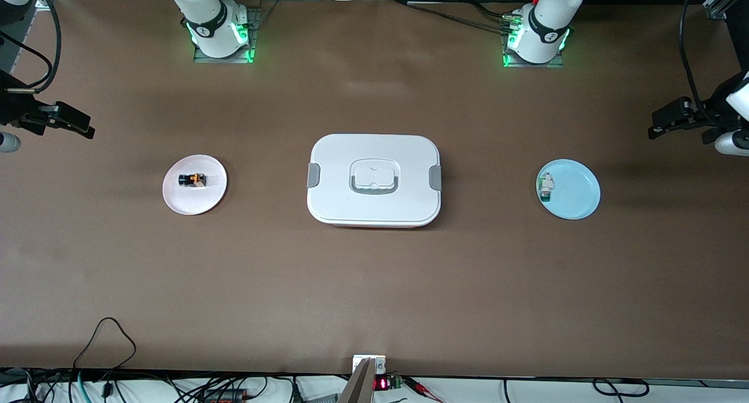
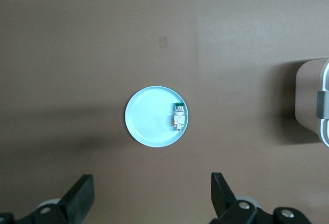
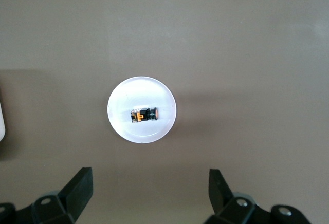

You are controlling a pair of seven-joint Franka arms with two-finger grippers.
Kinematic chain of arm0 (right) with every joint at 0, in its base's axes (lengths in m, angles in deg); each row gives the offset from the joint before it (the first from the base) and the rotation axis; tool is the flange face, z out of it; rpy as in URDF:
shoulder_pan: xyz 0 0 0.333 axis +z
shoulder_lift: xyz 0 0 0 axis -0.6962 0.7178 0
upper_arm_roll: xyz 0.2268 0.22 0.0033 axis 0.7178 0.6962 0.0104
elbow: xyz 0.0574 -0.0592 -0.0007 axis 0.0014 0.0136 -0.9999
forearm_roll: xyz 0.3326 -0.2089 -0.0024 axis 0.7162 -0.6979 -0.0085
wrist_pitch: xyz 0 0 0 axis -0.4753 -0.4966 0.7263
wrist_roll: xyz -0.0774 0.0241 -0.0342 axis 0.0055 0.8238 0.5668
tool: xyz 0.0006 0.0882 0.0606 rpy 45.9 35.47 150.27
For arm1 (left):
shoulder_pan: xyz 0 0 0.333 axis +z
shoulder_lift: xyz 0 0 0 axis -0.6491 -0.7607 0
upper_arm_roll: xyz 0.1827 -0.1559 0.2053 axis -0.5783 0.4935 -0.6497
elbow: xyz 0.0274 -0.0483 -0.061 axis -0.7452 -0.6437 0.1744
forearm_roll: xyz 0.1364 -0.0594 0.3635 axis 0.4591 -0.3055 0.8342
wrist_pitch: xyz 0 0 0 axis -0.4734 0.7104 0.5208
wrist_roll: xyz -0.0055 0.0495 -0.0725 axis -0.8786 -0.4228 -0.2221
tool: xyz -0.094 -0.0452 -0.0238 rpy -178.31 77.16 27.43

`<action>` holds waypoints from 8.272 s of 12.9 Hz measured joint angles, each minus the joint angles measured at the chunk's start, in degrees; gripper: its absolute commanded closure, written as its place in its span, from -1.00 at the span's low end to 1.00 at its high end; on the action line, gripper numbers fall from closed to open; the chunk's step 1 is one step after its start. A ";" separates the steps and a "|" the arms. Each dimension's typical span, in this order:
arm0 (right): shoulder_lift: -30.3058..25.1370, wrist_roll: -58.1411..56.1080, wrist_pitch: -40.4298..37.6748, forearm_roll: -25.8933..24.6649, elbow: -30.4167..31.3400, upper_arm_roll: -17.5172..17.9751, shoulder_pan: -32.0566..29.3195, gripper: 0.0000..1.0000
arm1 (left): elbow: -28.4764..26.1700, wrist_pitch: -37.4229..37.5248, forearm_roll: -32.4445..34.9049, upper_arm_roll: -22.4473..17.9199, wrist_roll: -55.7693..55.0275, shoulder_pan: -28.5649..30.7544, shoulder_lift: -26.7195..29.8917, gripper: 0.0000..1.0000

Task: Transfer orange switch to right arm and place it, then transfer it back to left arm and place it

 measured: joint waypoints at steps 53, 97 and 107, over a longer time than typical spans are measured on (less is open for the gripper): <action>18.80 2.11 41.69 -7.73 28.68 1.00 6.27 -1.00 | 0.28 0.22 0.00 1.03 -0.83 -0.05 0.14 -1.00; 5.24 -17.57 15.27 10.79 2.74 10.31 5.20 0.45 | 0.28 0.77 0.00 1.02 -0.83 0.08 0.13 -1.00; 10.09 -63.22 24.91 39.95 1.16 15.31 6.45 0.47 | 0.26 2.52 0.00 1.05 -0.83 0.00 0.01 -1.00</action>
